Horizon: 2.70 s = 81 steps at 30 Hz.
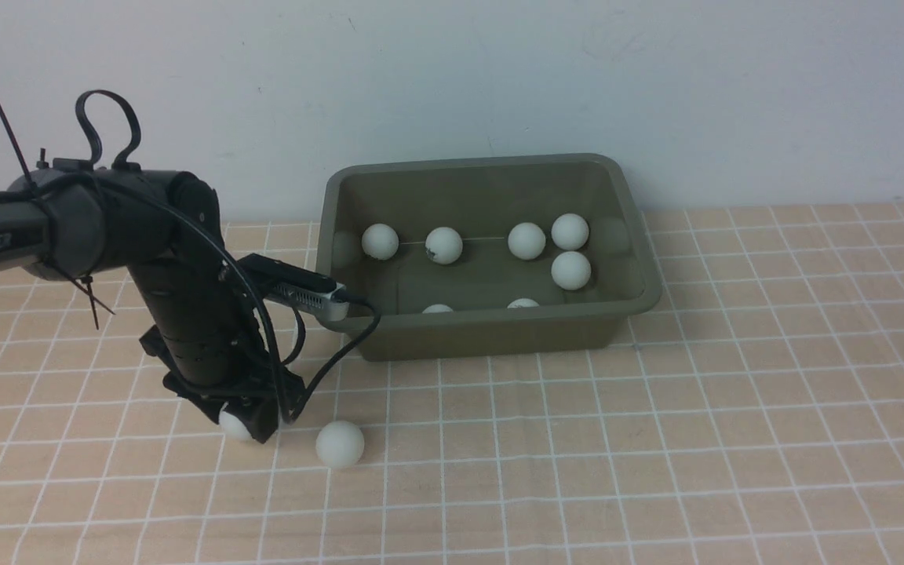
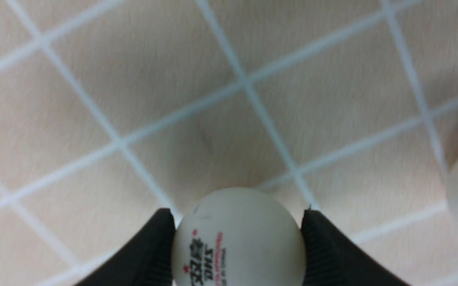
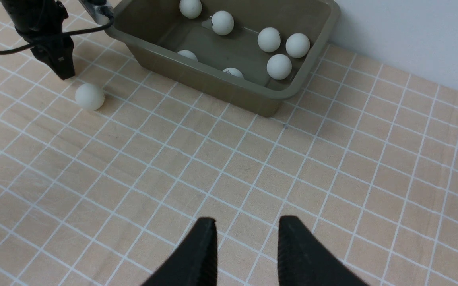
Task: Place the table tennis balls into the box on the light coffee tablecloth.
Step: 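Reach for and grasp a ping pong ball on the table beside the basket, then drop the ball into the bin, then reach for and grasp a ping pong ball on the table beside the basket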
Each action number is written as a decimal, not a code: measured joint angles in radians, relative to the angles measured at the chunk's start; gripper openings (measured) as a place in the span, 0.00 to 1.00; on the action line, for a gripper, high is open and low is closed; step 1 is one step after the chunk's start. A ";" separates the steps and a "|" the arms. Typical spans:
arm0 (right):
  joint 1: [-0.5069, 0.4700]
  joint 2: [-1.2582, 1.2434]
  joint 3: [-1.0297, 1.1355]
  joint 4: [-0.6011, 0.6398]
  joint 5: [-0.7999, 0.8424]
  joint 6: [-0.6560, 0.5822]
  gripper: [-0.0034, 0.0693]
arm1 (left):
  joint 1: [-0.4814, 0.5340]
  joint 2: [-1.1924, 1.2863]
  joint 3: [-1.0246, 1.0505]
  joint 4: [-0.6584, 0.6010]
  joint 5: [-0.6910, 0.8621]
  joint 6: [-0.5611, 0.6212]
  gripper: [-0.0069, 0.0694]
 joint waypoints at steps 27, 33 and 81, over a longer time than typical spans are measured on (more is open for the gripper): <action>0.000 0.000 0.000 -0.002 -0.015 -0.001 0.34 | -0.144 0.128 -0.593 -0.233 -0.014 0.263 0.51; 0.000 0.000 0.000 -0.002 -0.009 -0.001 0.34 | -0.145 0.183 -0.593 -0.229 -0.052 0.257 0.62; 0.000 0.000 0.000 -0.001 0.001 -0.011 0.34 | -0.153 -0.149 0.127 -0.131 -0.175 -0.021 0.69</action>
